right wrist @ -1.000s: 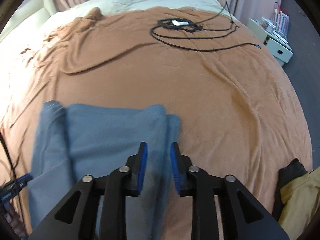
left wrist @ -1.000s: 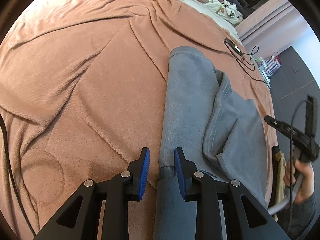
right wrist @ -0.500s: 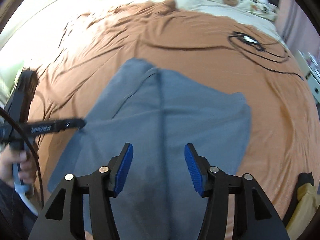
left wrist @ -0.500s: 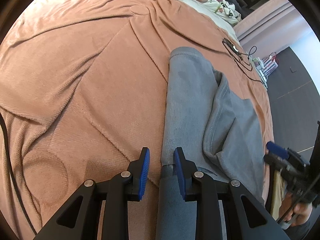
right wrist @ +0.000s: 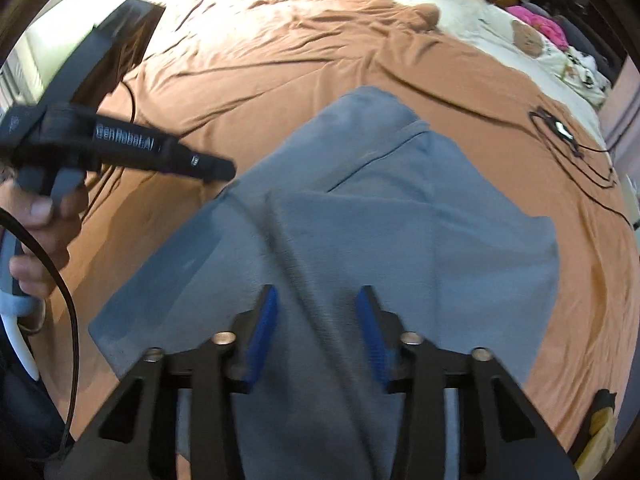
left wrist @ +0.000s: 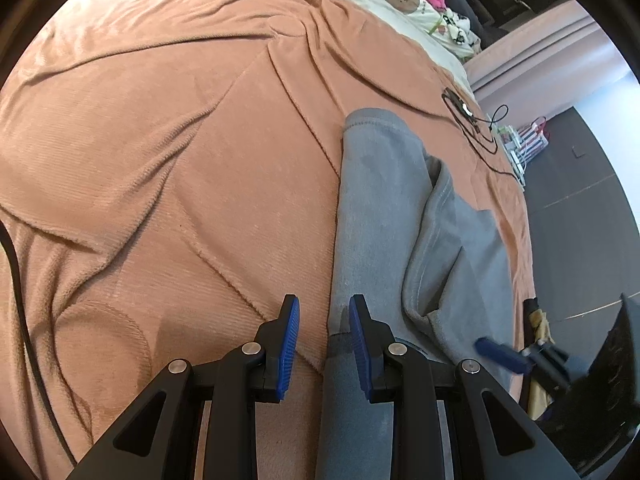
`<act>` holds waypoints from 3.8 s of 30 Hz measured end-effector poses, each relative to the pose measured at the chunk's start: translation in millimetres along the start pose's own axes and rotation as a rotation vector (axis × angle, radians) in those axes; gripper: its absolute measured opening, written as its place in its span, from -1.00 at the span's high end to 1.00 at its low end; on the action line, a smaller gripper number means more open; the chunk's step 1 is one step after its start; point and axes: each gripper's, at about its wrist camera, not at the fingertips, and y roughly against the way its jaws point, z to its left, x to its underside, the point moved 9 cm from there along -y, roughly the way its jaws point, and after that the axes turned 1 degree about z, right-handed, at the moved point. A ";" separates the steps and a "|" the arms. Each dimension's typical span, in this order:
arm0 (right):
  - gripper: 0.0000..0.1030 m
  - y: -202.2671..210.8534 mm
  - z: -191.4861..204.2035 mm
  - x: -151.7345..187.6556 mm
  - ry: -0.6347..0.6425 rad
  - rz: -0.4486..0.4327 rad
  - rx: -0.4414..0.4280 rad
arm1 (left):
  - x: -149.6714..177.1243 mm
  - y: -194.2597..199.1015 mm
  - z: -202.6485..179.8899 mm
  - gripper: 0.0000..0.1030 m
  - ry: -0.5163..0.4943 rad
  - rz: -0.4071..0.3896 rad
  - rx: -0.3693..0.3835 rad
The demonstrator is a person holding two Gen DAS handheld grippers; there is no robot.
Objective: Fold small clothes
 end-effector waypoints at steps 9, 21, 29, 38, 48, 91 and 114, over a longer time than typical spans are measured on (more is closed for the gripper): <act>0.94 -4.9 -7.4 -11.5 0.005 -0.012 0.087 | 1.0 0.8 -2.1 0.47 -0.002 -0.001 0.008; 0.94 29.8 -94.5 -5.1 -0.323 -0.131 0.131 | -1.4 -1.6 -12.7 0.47 -0.031 -0.020 -0.016; 0.96 18.2 -147.7 34.9 -0.625 -0.119 0.104 | -1.7 -6.3 -12.8 0.47 -0.038 -0.014 -0.027; 0.94 -0.1 -156.5 50.5 -0.734 -0.064 0.065 | 3.6 -14.7 -11.7 0.47 -0.062 0.002 -0.061; 0.04 41.9 -140.4 74.6 -0.774 -0.083 -0.027 | 28.4 -8.8 -10.6 0.43 -0.083 0.057 -0.076; 0.91 79.3 -74.6 197.6 -0.881 -0.052 -0.078 | 135.2 31.4 -4.1 0.51 -0.046 0.226 0.004; 0.84 64.3 -78.1 191.5 -0.904 -0.095 -0.207 | 133.8 32.8 1.2 0.83 0.070 0.205 0.103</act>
